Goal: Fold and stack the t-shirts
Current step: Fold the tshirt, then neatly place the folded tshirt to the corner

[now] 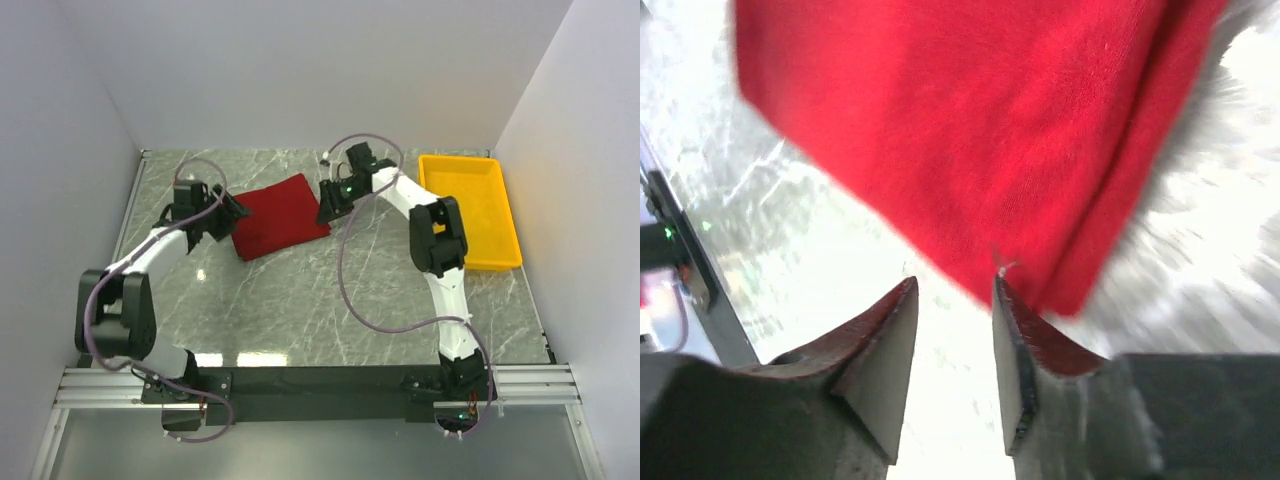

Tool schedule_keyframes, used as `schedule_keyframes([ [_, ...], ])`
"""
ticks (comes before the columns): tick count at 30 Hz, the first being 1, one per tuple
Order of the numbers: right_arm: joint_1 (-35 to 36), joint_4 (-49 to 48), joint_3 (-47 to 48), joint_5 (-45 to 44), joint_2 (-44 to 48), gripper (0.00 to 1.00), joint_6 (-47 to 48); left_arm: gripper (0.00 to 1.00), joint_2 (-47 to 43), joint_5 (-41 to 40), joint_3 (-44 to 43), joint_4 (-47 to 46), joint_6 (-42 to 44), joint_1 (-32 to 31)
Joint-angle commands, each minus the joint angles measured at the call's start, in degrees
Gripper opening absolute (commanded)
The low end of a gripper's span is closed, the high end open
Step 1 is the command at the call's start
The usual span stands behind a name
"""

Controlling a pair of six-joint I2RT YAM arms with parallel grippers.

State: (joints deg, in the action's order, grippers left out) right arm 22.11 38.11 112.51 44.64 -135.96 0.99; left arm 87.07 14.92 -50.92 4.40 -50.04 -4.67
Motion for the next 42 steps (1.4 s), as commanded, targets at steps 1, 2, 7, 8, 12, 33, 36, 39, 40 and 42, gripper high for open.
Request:
schedule_keyframes([
  [1,-3.03,2.14,1.58,3.87,11.85,0.45,10.74,0.70,-6.11,-5.51,-5.94,5.78,2.50,0.18],
  [2,-3.47,2.76,0.70,3.00,13.25,0.45,12.35,0.70,-6.82,-4.73,-5.51,6.57,0.14,0.18],
  [7,-3.91,5.23,-11.12,1.68,23.62,0.51,29.37,0.76,-12.62,-1.90,6.67,-2.80,-13.75,-3.05],
  [8,-4.00,4.18,-13.95,1.59,25.55,0.51,32.55,0.78,-12.62,-2.69,7.14,-3.95,-14.11,-6.46],
  [12,-3.92,1.80,-28.27,-1.74,37.05,0.53,51.42,0.78,-4.67,-10.41,-2.58,4.27,-1.32,-12.99],
  [33,-16.66,13.40,-33.84,10.81,47.81,0.55,65.81,0.73,15.76,-29.68,-18.68,18.09,76.13,-29.87],
  [36,-16.92,12.87,-34.46,11.87,47.98,0.55,64.49,0.72,18.92,-30.91,-19.74,17.05,77.37,-30.14],
  [39,-17.10,11.99,-35.07,12.05,48.16,0.55,63.34,0.70,20.77,-31.53,-19.31,15.64,78.08,-30.66],
  [40,-17.01,11.99,-35.16,12.13,48.25,0.55,63.34,0.70,21.04,-31.96,-19.13,14.85,78.34,-30.75],
  [42,-17.19,11.90,-35.43,12.31,48.42,0.55,63.08,0.68,22.00,-32.84,-18.78,14.32,78.34,-30.93],
])
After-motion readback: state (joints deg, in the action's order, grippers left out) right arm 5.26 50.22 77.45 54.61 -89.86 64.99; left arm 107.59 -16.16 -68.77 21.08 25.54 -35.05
